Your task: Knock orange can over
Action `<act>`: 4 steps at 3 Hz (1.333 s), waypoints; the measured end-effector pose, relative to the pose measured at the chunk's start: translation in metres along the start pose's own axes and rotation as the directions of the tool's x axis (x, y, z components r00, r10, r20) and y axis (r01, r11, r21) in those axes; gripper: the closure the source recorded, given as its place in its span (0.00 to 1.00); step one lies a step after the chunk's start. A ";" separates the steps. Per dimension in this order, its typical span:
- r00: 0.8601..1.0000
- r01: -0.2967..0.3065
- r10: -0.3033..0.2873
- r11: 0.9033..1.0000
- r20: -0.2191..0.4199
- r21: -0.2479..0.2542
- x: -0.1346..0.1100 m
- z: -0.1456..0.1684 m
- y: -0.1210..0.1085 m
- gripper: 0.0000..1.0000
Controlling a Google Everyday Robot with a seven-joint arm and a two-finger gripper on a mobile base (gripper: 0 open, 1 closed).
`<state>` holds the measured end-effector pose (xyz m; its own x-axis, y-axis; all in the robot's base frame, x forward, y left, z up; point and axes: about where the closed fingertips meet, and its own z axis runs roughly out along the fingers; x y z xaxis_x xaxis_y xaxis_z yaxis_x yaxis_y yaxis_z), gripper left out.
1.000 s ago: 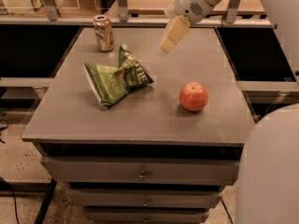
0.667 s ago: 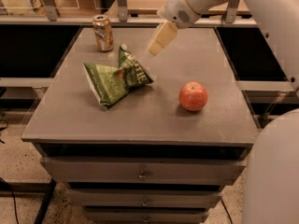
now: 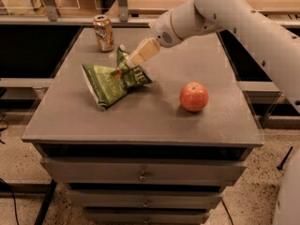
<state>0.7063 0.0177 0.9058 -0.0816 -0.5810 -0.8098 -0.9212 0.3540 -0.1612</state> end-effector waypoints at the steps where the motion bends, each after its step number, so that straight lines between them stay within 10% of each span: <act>1: 0.999 -0.003 0.001 0.998 0.048 0.055 -0.011 0.007 -0.011 0.00; 4: 0.983 -0.113 0.084 0.977 0.166 0.179 -0.022 0.013 -0.034 0.00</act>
Offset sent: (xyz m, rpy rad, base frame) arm 0.0125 0.0086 0.0052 0.0390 -0.0435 -0.0352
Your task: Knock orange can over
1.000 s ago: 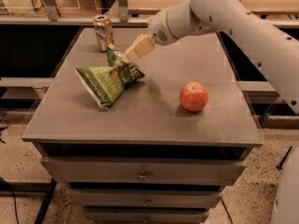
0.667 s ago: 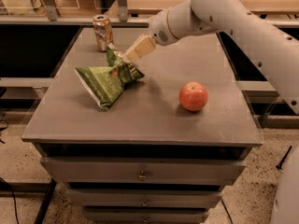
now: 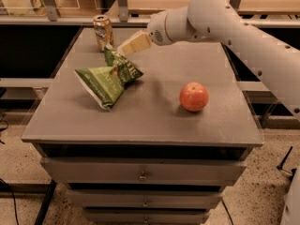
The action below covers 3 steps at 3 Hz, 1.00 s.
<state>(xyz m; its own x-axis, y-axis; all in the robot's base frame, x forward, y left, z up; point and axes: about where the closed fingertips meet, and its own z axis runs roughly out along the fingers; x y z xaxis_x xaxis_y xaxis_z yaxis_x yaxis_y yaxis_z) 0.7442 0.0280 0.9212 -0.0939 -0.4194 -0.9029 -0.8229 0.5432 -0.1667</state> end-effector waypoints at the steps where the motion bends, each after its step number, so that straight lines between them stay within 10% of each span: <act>1: 0.994 -0.059 0.052 0.996 0.099 0.069 -0.010 0.008 -0.017 0.00; 3: 0.967 -0.170 0.150 0.982 0.208 0.083 -0.011 0.042 -0.053 0.00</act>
Offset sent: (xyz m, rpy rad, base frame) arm 0.0772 -0.0027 0.0168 0.3096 -0.0827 -0.1483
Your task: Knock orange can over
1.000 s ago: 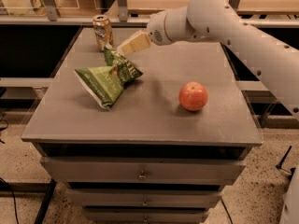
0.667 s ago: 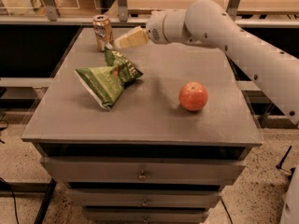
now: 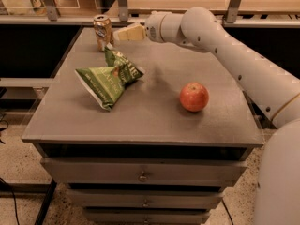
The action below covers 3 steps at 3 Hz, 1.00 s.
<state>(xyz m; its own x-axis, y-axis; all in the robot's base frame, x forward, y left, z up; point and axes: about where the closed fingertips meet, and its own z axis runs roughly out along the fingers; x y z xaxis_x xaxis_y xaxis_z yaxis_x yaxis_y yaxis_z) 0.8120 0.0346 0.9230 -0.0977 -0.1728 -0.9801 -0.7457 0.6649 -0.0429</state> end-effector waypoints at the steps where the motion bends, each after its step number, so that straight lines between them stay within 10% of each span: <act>1: 0.999 -0.045 0.045 0.999 0.005 -0.010 0.010 0.022 -0.015 0.00; 3: 0.998 -0.050 0.053 0.993 0.031 -0.103 0.019 0.066 -0.024 0.00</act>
Offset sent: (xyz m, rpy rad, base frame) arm 0.0666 0.0074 -0.0376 0.0574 0.0846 0.0266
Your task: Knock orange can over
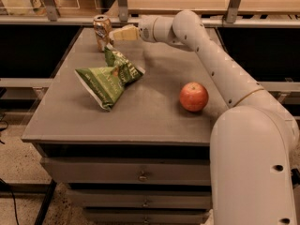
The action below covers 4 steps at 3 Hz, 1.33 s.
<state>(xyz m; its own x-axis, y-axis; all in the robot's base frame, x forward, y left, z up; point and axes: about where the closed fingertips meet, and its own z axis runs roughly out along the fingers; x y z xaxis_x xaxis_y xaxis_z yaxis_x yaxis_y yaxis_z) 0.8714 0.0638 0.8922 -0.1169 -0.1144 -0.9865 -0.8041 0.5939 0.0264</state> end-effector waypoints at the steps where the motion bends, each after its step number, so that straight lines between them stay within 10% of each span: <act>1: 1.000 0.000 0.000 1.000 0.000 0.000 0.000 0.000 0.000 0.00; 4: 1.000 0.007 -0.006 0.998 0.017 -0.060 -0.007 0.022 0.012 0.00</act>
Offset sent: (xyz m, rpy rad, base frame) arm 0.0058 0.0018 0.0004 0.0479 -0.0089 0.0174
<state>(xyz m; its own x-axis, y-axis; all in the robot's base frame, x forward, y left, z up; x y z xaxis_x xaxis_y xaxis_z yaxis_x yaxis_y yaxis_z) 0.8754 0.0896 0.8960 -0.1022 -0.1041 -0.9893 -0.8381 0.5447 0.0293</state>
